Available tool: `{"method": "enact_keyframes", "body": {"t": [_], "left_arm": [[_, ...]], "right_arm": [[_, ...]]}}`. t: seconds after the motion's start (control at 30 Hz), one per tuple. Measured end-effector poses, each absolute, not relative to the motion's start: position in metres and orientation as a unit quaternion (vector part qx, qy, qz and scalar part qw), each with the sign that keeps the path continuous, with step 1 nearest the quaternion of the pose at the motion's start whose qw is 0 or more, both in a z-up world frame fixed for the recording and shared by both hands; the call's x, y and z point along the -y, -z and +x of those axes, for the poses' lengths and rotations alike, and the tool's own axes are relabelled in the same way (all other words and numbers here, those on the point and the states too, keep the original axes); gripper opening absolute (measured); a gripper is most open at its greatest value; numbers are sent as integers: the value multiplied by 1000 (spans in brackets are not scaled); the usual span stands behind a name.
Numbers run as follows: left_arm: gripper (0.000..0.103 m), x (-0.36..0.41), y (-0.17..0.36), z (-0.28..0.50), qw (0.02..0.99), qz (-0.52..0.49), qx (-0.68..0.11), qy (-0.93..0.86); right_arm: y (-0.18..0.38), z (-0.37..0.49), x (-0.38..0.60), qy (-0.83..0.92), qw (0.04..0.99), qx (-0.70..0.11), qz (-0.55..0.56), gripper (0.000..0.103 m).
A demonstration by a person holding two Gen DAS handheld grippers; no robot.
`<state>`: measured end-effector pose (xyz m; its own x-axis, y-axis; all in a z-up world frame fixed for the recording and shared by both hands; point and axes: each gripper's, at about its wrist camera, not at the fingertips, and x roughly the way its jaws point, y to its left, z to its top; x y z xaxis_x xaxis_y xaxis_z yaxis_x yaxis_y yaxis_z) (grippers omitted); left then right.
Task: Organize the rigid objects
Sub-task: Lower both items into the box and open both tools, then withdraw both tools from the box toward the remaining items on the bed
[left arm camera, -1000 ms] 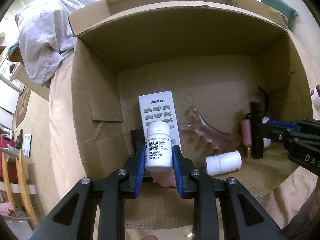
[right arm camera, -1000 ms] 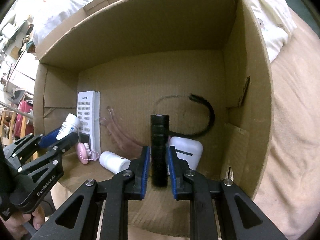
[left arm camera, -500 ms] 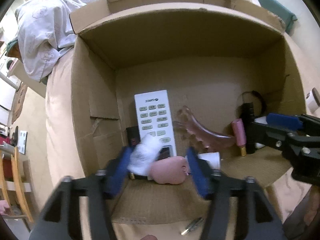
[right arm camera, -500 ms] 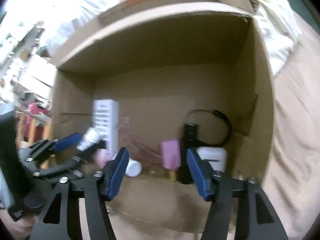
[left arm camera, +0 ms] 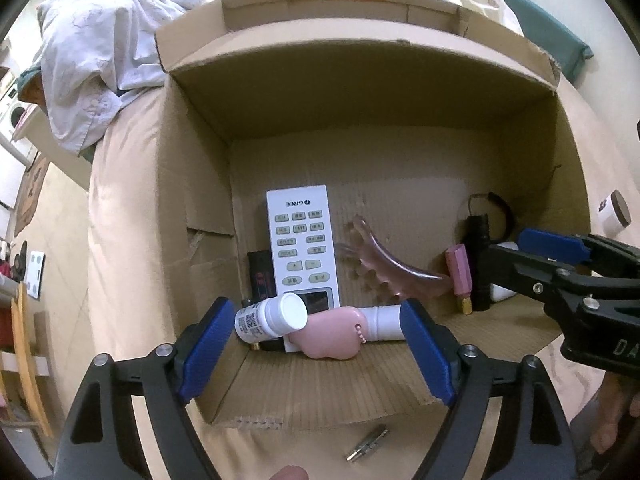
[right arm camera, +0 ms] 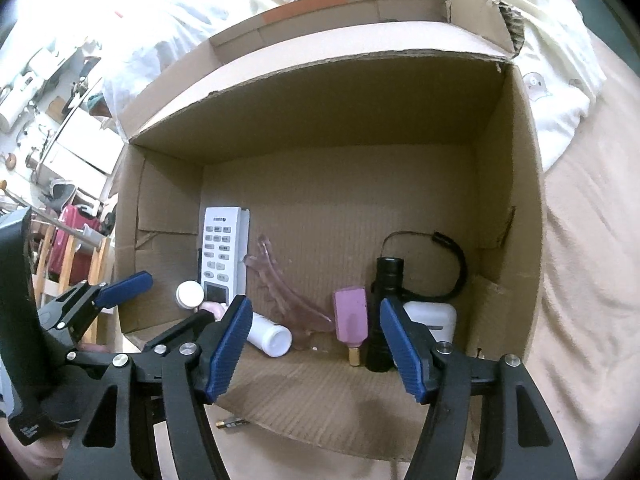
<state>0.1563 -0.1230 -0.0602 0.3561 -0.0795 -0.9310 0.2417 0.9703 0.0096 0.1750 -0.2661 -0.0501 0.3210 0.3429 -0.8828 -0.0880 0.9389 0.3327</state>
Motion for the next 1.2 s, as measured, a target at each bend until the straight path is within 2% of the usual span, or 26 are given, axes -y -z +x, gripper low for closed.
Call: {"method": "enact_keyframes", "body": {"t": [0.57,1.2], "left_arm": [[83,84,20,116,824,25,-561,81],[84,40,39,85,817,0,-575,34]], "right_arm": [[14,129,269,-145,822,-537,120,70],[47,79,252,-163,785,-580,148,70]]}}
